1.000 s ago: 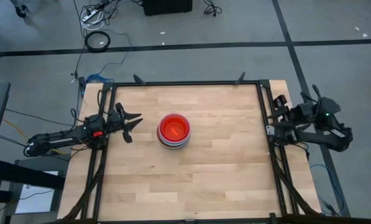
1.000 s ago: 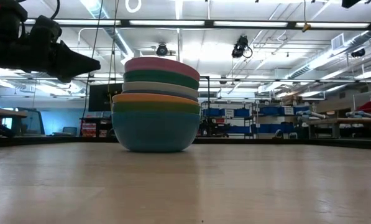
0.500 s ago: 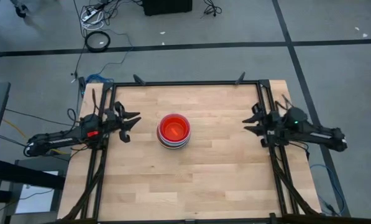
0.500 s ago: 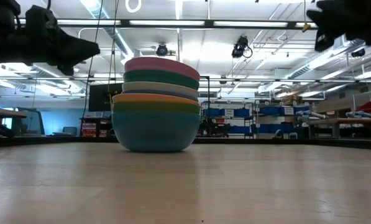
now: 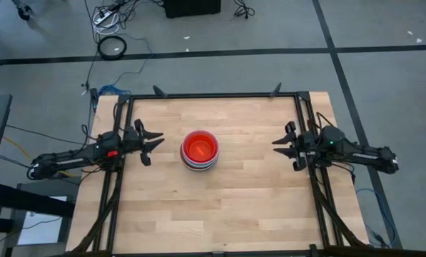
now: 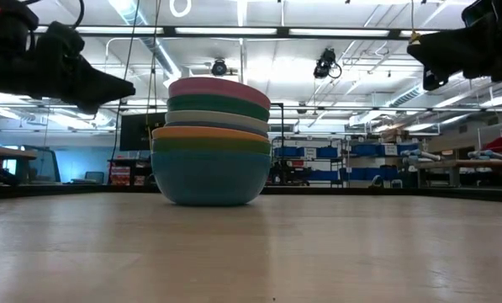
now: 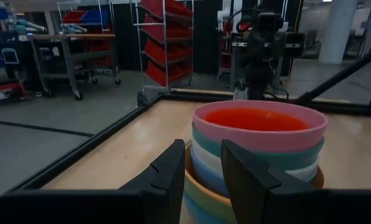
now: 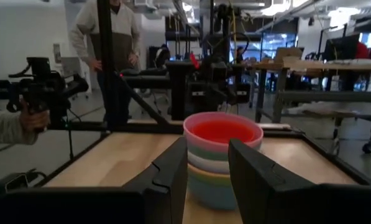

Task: Nest bowls inside each other
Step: Return to Home Position

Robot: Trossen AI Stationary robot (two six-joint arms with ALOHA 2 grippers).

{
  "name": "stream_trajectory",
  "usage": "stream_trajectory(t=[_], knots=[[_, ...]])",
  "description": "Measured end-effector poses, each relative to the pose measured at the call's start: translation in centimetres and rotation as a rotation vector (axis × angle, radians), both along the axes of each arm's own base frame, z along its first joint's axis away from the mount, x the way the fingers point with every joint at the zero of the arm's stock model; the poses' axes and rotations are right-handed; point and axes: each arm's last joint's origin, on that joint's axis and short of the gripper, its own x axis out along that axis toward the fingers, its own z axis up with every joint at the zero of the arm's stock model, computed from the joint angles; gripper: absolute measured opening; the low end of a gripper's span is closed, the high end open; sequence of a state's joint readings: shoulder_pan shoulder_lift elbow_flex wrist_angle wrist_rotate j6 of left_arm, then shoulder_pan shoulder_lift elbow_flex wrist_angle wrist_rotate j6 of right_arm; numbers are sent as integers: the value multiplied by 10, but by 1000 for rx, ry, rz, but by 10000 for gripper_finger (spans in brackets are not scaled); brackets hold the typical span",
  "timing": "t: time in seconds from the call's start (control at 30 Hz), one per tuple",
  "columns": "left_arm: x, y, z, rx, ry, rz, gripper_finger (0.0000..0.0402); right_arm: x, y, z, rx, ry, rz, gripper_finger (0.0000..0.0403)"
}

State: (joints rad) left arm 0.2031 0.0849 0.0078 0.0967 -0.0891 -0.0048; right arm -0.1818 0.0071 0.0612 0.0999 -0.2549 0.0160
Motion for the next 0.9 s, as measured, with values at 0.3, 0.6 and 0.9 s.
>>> stream_trajectory(t=[0.3, 0.6, 0.9], knots=[[0, 0, -2, -6, 22, 3, 113, 0, 0, -1, 22, 8, -23, 106], [0, 0, -2, 1, 23, 8, 113, 5, -3, -23, 39, 104, -111, 106], [0, 0, -2, -6, 19, 9, 113, 5, -3, -25, 20, 124, -113, 106]])
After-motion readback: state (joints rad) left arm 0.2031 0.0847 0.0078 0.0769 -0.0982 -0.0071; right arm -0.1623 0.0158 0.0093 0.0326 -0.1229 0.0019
